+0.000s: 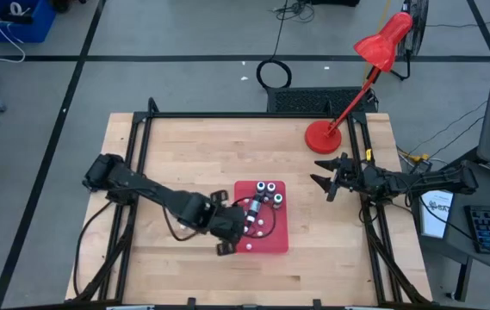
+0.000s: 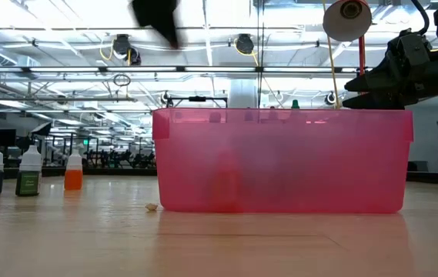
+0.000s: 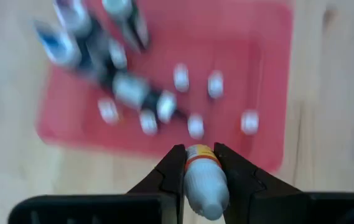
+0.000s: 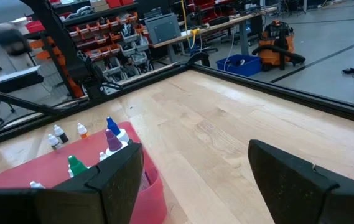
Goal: Pick & Place food coloring
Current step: Put the small orange food coloring bottle into the red bin
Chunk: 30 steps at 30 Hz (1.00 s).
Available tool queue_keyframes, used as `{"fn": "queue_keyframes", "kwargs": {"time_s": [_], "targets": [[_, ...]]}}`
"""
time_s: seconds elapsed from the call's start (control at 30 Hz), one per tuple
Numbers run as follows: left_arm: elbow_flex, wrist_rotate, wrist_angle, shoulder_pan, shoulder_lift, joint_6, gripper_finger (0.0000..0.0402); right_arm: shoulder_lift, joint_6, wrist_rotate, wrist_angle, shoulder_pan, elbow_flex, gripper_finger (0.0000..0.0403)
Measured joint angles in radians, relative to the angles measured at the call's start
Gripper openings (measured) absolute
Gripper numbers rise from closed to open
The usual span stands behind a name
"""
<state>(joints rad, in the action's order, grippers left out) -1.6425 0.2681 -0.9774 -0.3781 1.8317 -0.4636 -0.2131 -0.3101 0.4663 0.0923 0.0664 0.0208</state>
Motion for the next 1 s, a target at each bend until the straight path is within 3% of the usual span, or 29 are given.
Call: {"fn": "queue_keyframes", "kwargs": {"time_s": [0.17, 0.43, 0.67, 1.0], "targets": [[-0.091, 0.025, 0.013, 0.027, 0.064, 0.093, 0.0065, 0.0, 0.0, 0.0, 0.0, 0.0, 0.0, 0.0279], [-0.21, -0.122, 0.014, 0.071, 0.308, 0.208, 0.0065, 0.0, 0.0, 0.0, 0.0, 0.0, 0.0, 0.0279], [-0.35, -0.176, -0.012, 0.073, 0.451, 0.252, 0.0065, 0.0, 0.0, 0.0, 0.0, 0.0, 0.0, 0.0279], [-0.292, -0.171, -0.007, 0.085, 0.459, 0.209, 0.0065, 0.0, 0.0, 0.0, 0.0, 0.0, 0.0, 0.0279]]}}
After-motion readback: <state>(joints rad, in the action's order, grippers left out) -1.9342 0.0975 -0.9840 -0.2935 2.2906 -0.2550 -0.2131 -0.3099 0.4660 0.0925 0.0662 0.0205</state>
